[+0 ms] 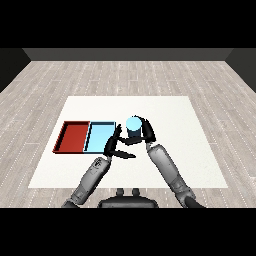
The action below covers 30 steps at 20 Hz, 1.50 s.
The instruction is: Pick the blue can and put it in the blue box
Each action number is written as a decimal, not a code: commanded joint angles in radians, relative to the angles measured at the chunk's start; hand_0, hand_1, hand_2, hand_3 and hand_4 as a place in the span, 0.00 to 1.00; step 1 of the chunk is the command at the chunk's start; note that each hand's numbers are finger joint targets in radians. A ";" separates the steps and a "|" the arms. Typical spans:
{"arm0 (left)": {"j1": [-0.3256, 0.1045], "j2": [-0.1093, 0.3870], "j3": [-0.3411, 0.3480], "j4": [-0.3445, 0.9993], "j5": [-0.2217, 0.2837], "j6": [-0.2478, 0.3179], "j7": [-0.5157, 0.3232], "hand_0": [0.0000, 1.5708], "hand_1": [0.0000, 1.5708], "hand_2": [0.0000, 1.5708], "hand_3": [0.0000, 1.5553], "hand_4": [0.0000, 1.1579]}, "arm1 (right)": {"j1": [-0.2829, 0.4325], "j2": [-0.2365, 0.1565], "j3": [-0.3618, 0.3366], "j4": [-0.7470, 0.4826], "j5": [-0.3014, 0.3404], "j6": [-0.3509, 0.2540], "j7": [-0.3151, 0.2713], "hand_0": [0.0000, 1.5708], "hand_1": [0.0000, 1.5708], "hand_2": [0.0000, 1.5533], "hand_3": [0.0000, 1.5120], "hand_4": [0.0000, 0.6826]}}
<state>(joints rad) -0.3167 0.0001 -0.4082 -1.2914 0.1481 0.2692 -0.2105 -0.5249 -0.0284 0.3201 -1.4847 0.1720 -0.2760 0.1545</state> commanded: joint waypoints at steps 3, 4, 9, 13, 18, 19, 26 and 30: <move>0.005 0.000 -0.030 0.052 0.033 0.022 -0.066 0.00 0.00 0.00 0.00 0.00 | 0.065 0.027 0.047 -0.038 0.044 -0.009 0.000 0.95 0.95 0.94 0.92 0.84; -0.081 0.000 0.042 0.071 0.029 0.003 0.006 0.00 0.00 0.00 0.00 0.00 | 0.003 0.028 0.030 -0.008 0.039 0.003 0.027 0.95 0.95 0.94 0.92 0.83; -0.139 0.000 0.013 0.073 0.048 0.033 0.063 0.00 0.00 0.00 0.00 0.00 | -0.038 0.028 -0.034 0.035 0.022 0.042 -0.002 0.95 0.95 0.94 0.91 0.81; -0.124 0.000 -0.042 0.094 0.072 0.061 0.018 0.00 0.00 0.00 0.00 0.00 | 0.086 0.028 0.043 -0.087 0.054 0.050 0.017 0.96 0.96 0.94 0.91 0.80; -0.117 0.000 -0.045 0.075 0.105 0.027 0.011 0.00 0.00 0.00 0.00 0.00 | 0.044 0.028 0.049 -0.024 0.008 0.037 -0.027 0.95 0.95 0.94 0.91 0.81; -0.154 0.000 0.006 0.184 0.154 -0.055 -0.086 0.00 0.00 0.00 0.00 0.00 | -0.023 0.028 0.112 -0.011 -0.024 -0.042 0.034 0.94 0.94 0.93 0.91 0.82; -0.105 0.000 -0.118 0.098 0.094 0.183 -0.033 0.00 0.00 0.00 0.00 0.55 | -0.013 0.028 0.137 0.039 -0.040 -0.073 -0.037 0.98 0.98 0.94 0.92 0.83; -0.180 0.000 -0.063 0.102 0.149 0.144 0.048 1.00 1.00 1.00 1.00 0.98 | 0.045 0.028 0.131 -0.061 -0.025 -0.041 0.013 0.97 0.97 0.94 0.91 0.83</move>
<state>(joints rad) -0.4507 0.0031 -0.5096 -1.1794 0.3106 0.4017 -0.2312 -0.4986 -0.0020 0.4507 -1.5316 0.1549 -0.3203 0.1708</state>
